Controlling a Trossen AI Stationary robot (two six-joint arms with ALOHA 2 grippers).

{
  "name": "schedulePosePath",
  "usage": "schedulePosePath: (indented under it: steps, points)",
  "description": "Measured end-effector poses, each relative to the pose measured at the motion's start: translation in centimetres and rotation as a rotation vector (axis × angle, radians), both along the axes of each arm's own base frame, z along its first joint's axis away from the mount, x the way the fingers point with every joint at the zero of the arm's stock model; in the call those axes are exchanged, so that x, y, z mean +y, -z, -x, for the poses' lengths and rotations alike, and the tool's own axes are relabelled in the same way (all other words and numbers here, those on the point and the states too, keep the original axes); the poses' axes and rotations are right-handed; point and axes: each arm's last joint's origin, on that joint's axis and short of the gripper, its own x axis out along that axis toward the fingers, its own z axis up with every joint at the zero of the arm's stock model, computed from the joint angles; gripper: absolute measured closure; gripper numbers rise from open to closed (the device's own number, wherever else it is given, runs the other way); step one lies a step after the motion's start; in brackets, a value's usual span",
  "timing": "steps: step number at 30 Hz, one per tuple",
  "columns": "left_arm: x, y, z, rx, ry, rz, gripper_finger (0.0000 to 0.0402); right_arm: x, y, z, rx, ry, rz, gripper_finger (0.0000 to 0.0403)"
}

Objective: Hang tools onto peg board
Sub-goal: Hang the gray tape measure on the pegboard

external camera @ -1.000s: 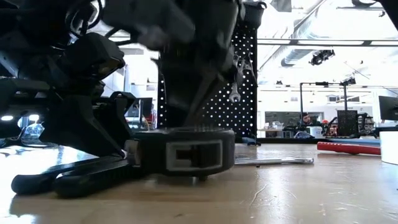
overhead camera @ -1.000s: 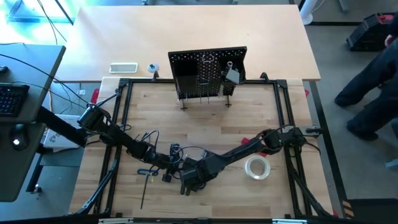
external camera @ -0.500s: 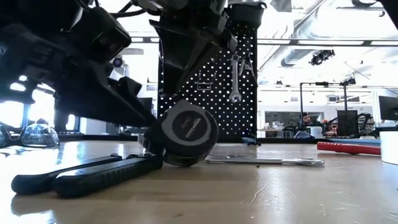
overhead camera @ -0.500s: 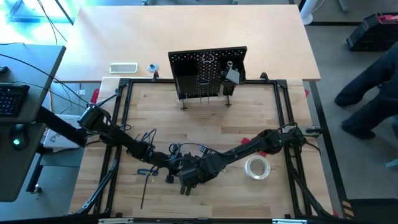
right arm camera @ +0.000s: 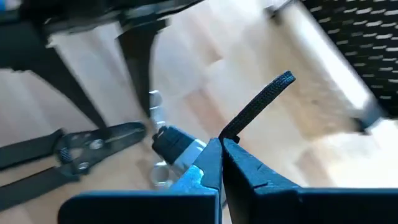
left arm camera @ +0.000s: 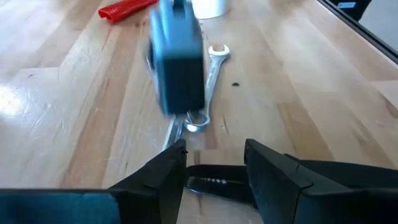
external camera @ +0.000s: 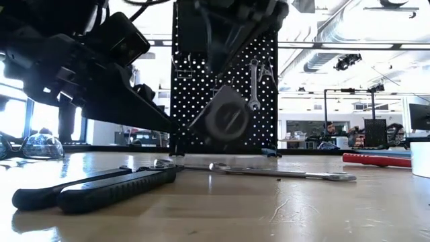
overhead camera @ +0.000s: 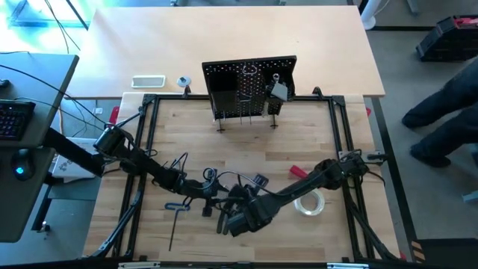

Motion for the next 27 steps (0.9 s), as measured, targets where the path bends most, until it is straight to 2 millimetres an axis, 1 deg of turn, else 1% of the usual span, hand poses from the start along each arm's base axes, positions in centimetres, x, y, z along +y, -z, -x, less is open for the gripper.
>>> schedulePosePath:
  steps: [6, 12, 17, 21, 27]
  points:
    - [0.1, -0.2, -0.1, -0.023, -0.039, -0.012, 0.0245, 0.0, -1.9, 2.2, -0.032, 0.074, 0.118, 0.0403]
    - [0.2, -1.2, -0.1, -0.083, -0.063, -0.055, 0.0245, -0.8, -2.7, 2.5, -0.057, 0.053, 0.195, 0.0403]
    - [0.8, -1.8, 1.0, -0.161, -0.078, -0.057, 0.0245, -2.4, -3.4, 2.4, -0.076, 0.086, 0.22, 0.0403]
    - [1.8, -1.9, 2.1, -0.193, -0.1, -0.057, 0.0245, -3.8, -3.8, 2.0, -0.072, 0.106, 0.232, 0.0403]
    - [3.2, -1.4, 3.6, -0.203, -0.123, -0.069, 0.0245, -6.6, -5.2, 1.5, -0.067, 0.129, 0.278, 0.0403]
